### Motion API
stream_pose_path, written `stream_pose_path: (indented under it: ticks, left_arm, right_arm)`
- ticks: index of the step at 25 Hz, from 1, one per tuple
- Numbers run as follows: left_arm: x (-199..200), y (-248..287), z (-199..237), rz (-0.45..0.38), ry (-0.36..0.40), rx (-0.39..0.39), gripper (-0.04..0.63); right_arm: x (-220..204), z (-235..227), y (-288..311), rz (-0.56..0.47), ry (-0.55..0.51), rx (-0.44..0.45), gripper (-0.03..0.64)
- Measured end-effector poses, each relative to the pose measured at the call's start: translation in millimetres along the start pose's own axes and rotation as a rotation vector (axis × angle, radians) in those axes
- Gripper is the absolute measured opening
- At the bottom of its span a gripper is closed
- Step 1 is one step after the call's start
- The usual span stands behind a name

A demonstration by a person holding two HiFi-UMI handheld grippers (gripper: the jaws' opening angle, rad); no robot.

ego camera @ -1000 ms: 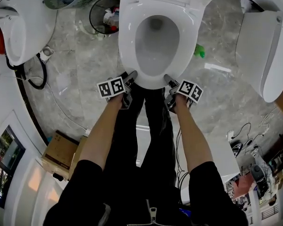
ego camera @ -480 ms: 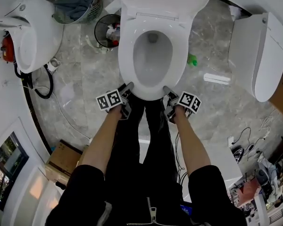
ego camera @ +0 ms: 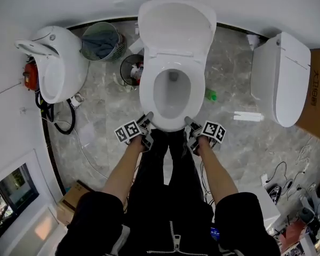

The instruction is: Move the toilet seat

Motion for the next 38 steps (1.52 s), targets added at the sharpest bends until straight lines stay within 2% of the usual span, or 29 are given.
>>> stream_pose_path:
  ticks: [5, 13, 18, 21, 29, 33, 38]
  left_arm:
    - [27, -20, -43, -0.078, -0.040, -0.050, 0.209]
    - [79, -37, -105, -0.165, -0.116, -0.195, 0.225]
    - [118, -39, -143, -0.154, -0.143, -0.331, 0.227]
    - [143, -37, -167, -0.145, -0.144, -0.387, 0.227]
    - [198, -23, -215, -0.137, -0.199, -0.467, 0.218]
    - [223, -11, -231, -0.141, -0.254, -0.500, 0.197]
    - [254, 9, -251, -0.144, -0.303, -0.504, 0.193]
  right_arm:
    - [18, 54, -17, -0.007, -0.037, 0.070, 0.175]
    - [57, 127, -30, -0.043, -0.038, 0.164, 0.201]
    - [90, 168, -30, -0.174, 0.039, 0.265, 0.199]
    - [114, 194, -28, -0.257, 0.059, 0.314, 0.195]
    - [168, 235, -12, -0.458, 0.172, 0.453, 0.183]
    - [189, 254, -2, -0.528, 0.252, 0.482, 0.184]
    - [220, 278, 11, -0.582, 0.267, 0.503, 0.184]
Point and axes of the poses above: the fingertips, and each gripper's own axes: y forward along the fingers, z to its left, x out of its top, the point moved 3 cm from there along -y, backward along the fingers, and after that the axes turned 7 degrees about x, right-handed, at the moved point
